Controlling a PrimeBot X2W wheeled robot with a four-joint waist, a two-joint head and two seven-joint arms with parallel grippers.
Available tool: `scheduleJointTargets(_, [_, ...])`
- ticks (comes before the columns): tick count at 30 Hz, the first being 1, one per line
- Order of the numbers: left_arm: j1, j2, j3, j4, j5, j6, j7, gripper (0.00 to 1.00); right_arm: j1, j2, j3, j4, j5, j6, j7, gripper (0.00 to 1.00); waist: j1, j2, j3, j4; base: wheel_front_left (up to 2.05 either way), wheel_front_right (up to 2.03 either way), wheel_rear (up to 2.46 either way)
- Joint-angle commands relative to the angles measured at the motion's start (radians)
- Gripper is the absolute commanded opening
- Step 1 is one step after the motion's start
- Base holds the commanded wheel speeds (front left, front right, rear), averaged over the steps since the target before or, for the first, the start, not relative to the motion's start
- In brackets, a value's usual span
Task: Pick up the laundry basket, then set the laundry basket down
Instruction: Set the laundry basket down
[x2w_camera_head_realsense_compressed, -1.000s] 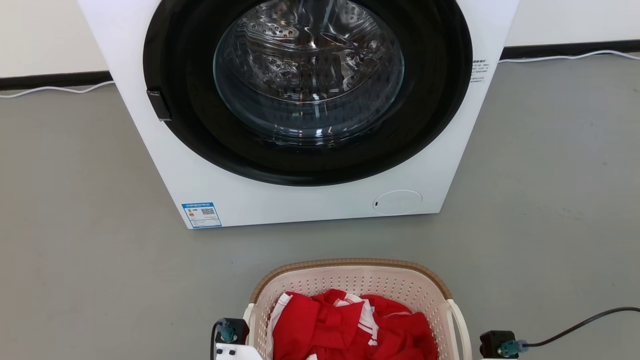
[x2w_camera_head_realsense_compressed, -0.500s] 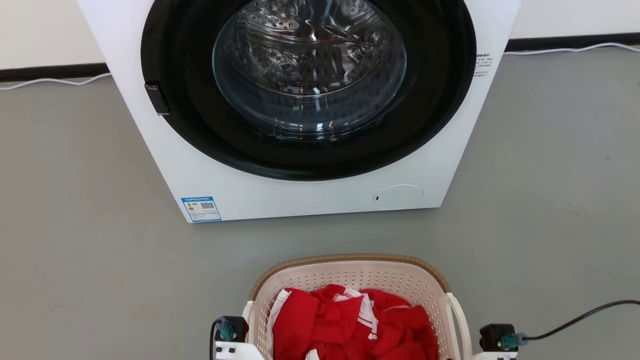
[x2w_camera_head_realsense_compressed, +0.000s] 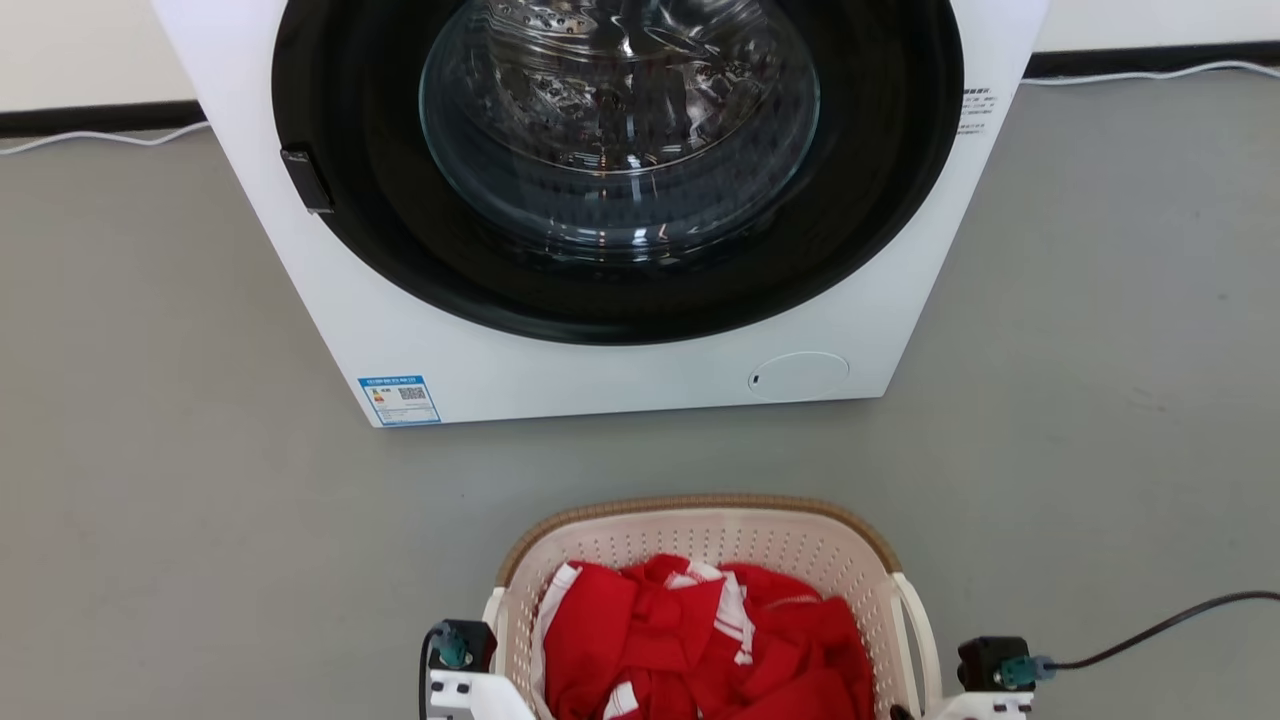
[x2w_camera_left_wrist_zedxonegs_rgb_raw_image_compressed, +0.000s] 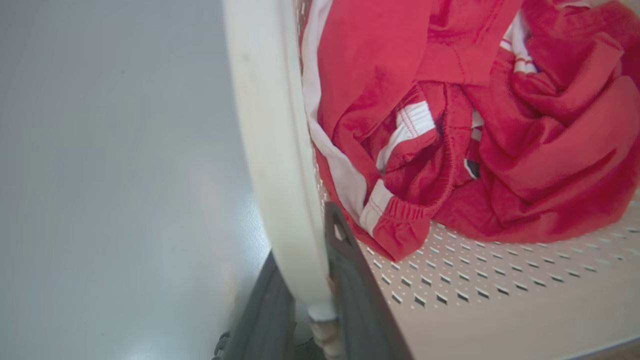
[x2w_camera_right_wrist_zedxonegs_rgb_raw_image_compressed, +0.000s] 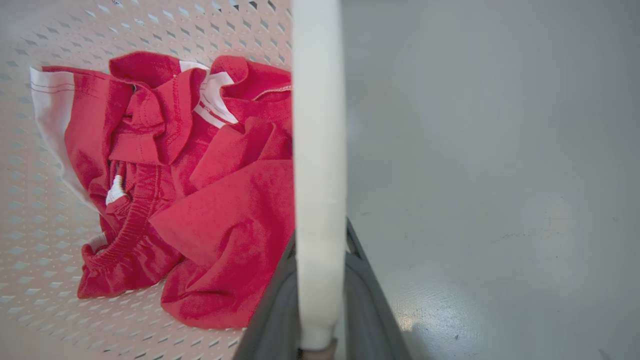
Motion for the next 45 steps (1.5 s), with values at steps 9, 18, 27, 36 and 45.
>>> scheduleJointTargets(9, [-0.077,0.060,0.013,0.007,-0.002,0.026,-0.044,0.00,-0.048,-0.043,0.035,0.002,0.019,-0.006,-0.049,0.00,0.0000,0.0000,0.051,0.005,0.00,0.00,0.00])
scheduleJointTargets(18, [-0.105,0.060,0.014,0.013,0.004,0.037,-0.080,0.00,-0.074,-0.043,0.056,0.000,0.025,-0.006,-0.078,0.00,0.0000,0.0000,0.096,0.011,0.00,0.00,0.00])
scheduleJointTargets(27, [-0.140,0.062,0.015,0.021,0.013,0.043,-0.131,0.00,-0.114,-0.043,0.076,0.000,0.026,-0.006,-0.117,0.00,0.0000,0.0000,0.161,0.017,0.00,0.00,0.00])
scheduleJointTargets(36, [-0.181,0.064,0.018,0.031,0.021,0.055,-0.176,0.00,-0.164,-0.043,0.094,0.003,0.012,-0.006,-0.165,0.00,0.0000,0.0000,0.229,0.021,0.00,0.00,0.00])
scheduleJointTargets(45, [-0.230,0.064,0.021,0.037,0.023,0.064,-0.197,0.00,-0.222,-0.043,0.101,0.009,-0.011,-0.006,-0.191,0.00,0.0000,0.0000,0.302,0.027,0.00,0.00,0.00])
